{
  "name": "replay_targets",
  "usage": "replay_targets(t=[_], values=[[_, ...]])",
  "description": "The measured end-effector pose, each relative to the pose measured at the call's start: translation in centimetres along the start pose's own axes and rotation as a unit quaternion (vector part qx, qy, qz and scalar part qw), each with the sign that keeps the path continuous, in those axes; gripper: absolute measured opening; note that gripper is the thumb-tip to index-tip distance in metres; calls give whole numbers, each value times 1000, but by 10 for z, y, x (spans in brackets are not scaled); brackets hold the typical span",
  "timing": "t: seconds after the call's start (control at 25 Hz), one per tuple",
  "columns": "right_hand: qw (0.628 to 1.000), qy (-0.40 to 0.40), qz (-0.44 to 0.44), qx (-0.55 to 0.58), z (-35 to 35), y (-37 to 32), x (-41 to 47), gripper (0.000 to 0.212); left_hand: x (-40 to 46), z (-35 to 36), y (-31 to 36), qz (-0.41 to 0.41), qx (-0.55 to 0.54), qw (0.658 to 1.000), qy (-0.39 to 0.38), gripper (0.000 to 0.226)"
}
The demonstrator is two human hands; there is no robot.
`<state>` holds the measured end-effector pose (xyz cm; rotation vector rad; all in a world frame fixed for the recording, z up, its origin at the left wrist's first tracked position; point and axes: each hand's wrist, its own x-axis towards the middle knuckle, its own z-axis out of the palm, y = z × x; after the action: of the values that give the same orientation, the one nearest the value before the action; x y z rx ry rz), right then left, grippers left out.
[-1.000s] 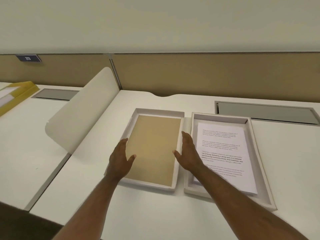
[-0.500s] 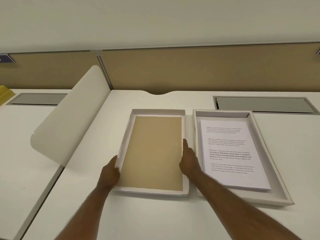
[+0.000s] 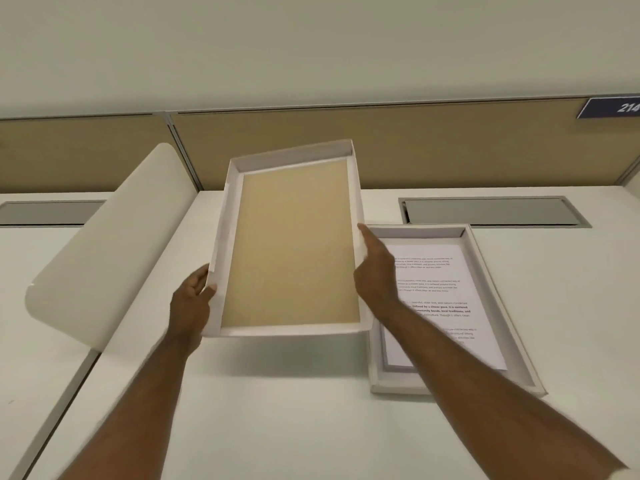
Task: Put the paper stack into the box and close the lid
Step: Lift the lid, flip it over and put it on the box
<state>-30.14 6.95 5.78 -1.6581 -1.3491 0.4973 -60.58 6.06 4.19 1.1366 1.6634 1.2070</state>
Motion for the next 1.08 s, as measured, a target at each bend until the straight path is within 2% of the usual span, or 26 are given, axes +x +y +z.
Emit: replay_targets(t=[0.12,0.24,0.32,0.4,0.52,0.64,0.72,0.84,0.96,1.04,1.08], values=[[998,53,-32,13,-41,1,27,77,-1,22,36,-52,-159,982,-92,40],[995,74,-64,29,-79,12,40,72,-14,48,60,-132,-268,931,-211,43],[995,65,-72,33,-102,22,44,67,-24,69,69,-116,-289,913,-263,46],[996,55,-60,22,-119,27,48,59,-32,90,78,-61,-286,914,-282,46],[996,45,-68,-26,-144,21,55,42,-45,125,100,14,-269,929,-255,42],[989,12,-149,-16,-160,-6,56,34,-65,165,124,100,-234,951,-173,39],[981,-49,-190,8,-168,-30,51,40,-83,194,139,155,-187,965,-102,43],[972,-118,-195,51,-176,-63,42,52,-111,236,152,214,-91,972,36,48],[968,-95,-210,95,-180,-82,36,65,-137,270,157,260,-55,960,87,57],[975,-25,-192,113,-183,-87,33,71,-152,287,155,292,-33,952,84,62],[976,22,-178,125,-186,-87,33,70,-159,293,154,293,-42,954,56,70]])
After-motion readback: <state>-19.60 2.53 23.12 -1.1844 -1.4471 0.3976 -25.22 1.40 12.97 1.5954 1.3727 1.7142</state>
